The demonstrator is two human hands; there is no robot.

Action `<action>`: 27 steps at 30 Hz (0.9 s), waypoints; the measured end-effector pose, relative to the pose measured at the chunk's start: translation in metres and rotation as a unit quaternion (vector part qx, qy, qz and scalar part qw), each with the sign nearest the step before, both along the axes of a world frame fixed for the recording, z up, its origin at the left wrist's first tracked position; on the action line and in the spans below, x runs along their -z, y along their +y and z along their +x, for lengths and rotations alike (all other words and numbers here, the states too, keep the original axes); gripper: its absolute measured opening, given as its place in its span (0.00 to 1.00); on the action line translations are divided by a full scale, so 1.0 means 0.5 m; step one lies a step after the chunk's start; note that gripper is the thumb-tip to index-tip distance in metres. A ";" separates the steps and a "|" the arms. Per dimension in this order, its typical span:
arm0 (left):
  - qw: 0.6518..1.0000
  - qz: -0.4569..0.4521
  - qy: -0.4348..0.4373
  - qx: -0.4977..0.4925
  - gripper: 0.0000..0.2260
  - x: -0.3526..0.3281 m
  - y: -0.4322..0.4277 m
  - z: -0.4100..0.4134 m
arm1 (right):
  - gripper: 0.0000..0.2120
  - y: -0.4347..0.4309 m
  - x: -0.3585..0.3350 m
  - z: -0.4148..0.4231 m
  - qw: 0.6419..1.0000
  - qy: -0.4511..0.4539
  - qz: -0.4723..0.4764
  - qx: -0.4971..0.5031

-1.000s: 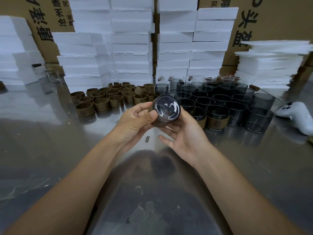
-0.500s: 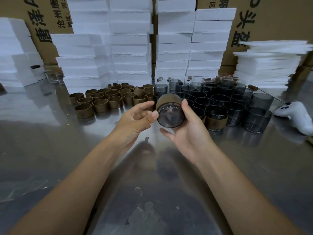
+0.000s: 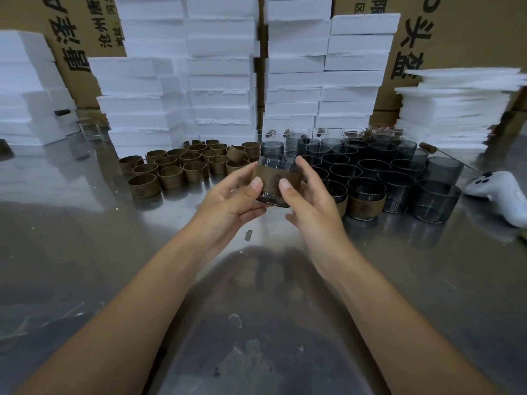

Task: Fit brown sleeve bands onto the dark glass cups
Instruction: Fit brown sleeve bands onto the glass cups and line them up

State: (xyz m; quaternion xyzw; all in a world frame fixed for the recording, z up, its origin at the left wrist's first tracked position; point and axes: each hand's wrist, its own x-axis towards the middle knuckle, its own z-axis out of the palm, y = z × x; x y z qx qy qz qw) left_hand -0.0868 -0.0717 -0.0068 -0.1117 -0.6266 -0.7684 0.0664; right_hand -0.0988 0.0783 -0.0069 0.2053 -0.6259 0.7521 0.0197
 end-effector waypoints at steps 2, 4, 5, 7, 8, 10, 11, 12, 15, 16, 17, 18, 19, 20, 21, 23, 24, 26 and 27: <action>1.000 -0.001 -0.006 0.001 0.26 0.003 0.000 0.000 | 0.21 -0.001 0.001 0.000 1.000 -0.004 0.003 0.013; 1.000 -0.004 -0.013 0.016 0.27 0.006 -0.001 0.002 | 0.18 0.000 0.005 -0.002 0.999 0.004 0.013 0.034; 0.999 -0.006 -0.018 0.027 0.25 0.005 -0.002 0.004 | 0.18 0.001 0.007 -0.002 0.999 0.009 0.017 0.043; 0.999 -0.018 -0.031 0.038 0.22 0.004 -0.002 0.005 | 0.19 0.003 0.011 0.000 0.997 0.016 0.047 0.054; 0.998 -0.024 -0.038 0.036 0.21 0.005 -0.003 0.005 | 0.20 0.003 0.012 0.003 0.995 0.019 0.078 0.059; 0.998 -0.022 -0.056 0.025 0.21 0.007 -0.004 0.005 | 0.23 0.005 0.017 0.010 0.988 0.026 0.136 0.075; 0.998 -0.014 -0.067 0.015 0.21 0.009 -0.006 0.004 | 0.24 0.008 0.018 0.011 0.984 0.027 0.153 0.086; 0.997 -0.005 -0.077 0.002 0.21 0.010 -0.008 0.002 | 0.25 0.012 0.019 0.012 0.981 0.026 0.166 0.098; 0.995 0.015 -0.093 -0.026 0.21 0.013 -0.018 -0.002 | 0.28 0.027 0.020 0.010 0.970 0.024 0.202 0.133; 0.995 0.018 -0.095 -0.030 0.21 0.013 -0.021 -0.001 | 0.29 0.031 0.021 0.009 0.965 0.028 0.215 0.144; 0.995 0.021 -0.096 -0.031 0.21 0.013 -0.022 -0.001 | 0.29 0.035 0.023 0.007 0.961 0.030 0.227 0.155; 0.994 0.025 -0.097 -0.032 0.21 0.014 -0.022 0.000 | 0.30 0.037 0.025 0.005 0.958 0.030 0.234 0.165; 0.994 0.028 -0.097 -0.033 0.20 0.014 -0.022 0.002 | 0.31 0.039 0.029 0.003 0.955 0.030 0.238 0.175; 0.994 0.030 -0.096 -0.034 0.20 0.014 -0.022 0.003 | 0.32 0.040 0.033 0.000 0.951 0.032 0.245 0.185; 0.994 0.032 -0.095 -0.035 0.20 0.014 -0.021 0.004 | 0.33 0.041 0.036 -0.002 0.946 0.034 0.256 0.197; 0.994 0.032 -0.094 -0.036 0.17 0.015 -0.022 0.006 | 0.35 0.041 0.042 -0.007 0.934 0.042 0.278 0.220; 0.994 0.032 -0.095 -0.038 0.15 0.015 -0.023 0.006 | 0.35 0.041 0.044 -0.008 0.928 0.049 0.288 0.231; 0.994 0.032 -0.095 -0.043 0.12 0.015 -0.024 0.005 | 0.35 0.040 0.048 -0.011 0.913 0.066 0.313 0.253; 0.994 0.032 -0.095 -0.045 0.12 0.015 -0.024 0.004 | 0.35 0.041 0.048 -0.011 0.903 0.073 0.331 0.265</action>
